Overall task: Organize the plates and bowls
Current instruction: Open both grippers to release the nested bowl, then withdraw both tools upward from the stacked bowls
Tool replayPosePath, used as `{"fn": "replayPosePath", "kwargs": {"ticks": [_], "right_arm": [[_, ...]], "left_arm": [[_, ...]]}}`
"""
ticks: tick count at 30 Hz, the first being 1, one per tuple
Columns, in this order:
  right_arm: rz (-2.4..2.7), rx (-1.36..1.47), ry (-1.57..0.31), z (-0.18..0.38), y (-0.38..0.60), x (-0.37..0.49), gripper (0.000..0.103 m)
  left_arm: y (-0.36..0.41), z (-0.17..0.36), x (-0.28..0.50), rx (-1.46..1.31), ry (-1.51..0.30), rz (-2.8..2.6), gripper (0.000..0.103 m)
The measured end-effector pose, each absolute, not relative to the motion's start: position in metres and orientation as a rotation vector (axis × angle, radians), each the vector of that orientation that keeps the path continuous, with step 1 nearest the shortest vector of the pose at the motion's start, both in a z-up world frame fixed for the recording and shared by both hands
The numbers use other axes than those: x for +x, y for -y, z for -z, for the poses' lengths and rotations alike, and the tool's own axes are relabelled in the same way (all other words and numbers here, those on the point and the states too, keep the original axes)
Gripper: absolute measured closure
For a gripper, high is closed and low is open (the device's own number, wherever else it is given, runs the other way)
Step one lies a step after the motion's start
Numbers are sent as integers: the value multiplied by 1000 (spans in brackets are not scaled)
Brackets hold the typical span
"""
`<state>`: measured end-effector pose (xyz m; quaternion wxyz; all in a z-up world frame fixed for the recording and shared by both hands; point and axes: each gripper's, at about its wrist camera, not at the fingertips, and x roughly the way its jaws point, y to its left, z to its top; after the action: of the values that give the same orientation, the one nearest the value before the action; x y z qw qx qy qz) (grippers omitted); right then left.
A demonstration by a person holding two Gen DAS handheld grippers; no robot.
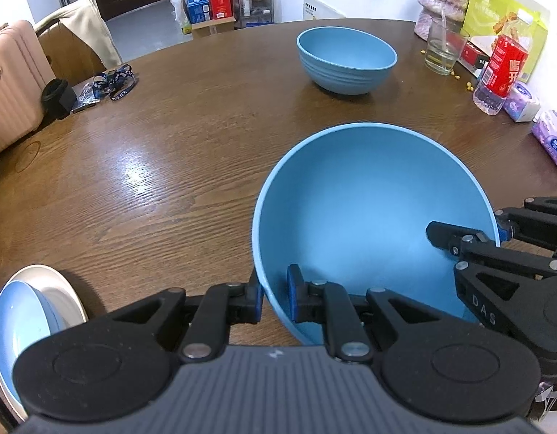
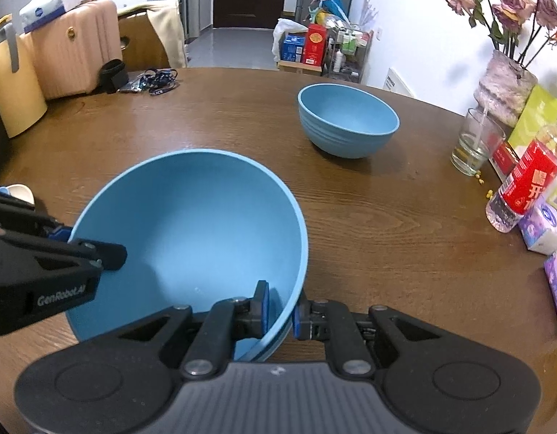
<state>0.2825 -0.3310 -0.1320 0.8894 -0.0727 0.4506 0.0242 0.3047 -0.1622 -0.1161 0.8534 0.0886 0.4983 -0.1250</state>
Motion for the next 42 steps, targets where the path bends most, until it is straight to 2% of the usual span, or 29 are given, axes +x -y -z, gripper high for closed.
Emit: {"fn": "replayPosePath", "kwargs": {"ticks": [4,7,13,14,19,20,21,22,23,24,25,31,42], "right_arm": [[-68,-156,-939,132,332,284,89],[-87,-139,-940,131,334,285,84],[-121,-68,-928,129,342,284,67],[-130,-53,-920,128,343,283,61],[-144,-6,-888,118,350,280,34],[-146,6,-888,117,353,279,24],[-145,21,-890,116,355,278,15],[-136,36,-892,115,359,279,12],[-129,50,-896,115,362,279,9],[-120,67,-905,114,366,279,3],[-107,88,-918,114,370,279,0],[-40,129,-908,108,374,266,0],[117,249,-848,93,361,232,0]], "left_arm": [[160,117,305,174,-1061,261,90],[157,118,306,157,-1074,257,88],[152,113,304,133,-1046,251,85],[152,111,303,130,-1041,251,83],[150,100,299,111,-994,238,50],[149,97,298,110,-983,231,44],[148,95,297,109,-971,216,33],[146,92,296,107,-959,195,18],[143,90,296,105,-948,169,11],[140,88,296,101,-938,144,0],[135,84,296,84,-926,130,0],[110,73,302,-8,-929,135,0],[80,57,307,16,-952,205,0]]}}
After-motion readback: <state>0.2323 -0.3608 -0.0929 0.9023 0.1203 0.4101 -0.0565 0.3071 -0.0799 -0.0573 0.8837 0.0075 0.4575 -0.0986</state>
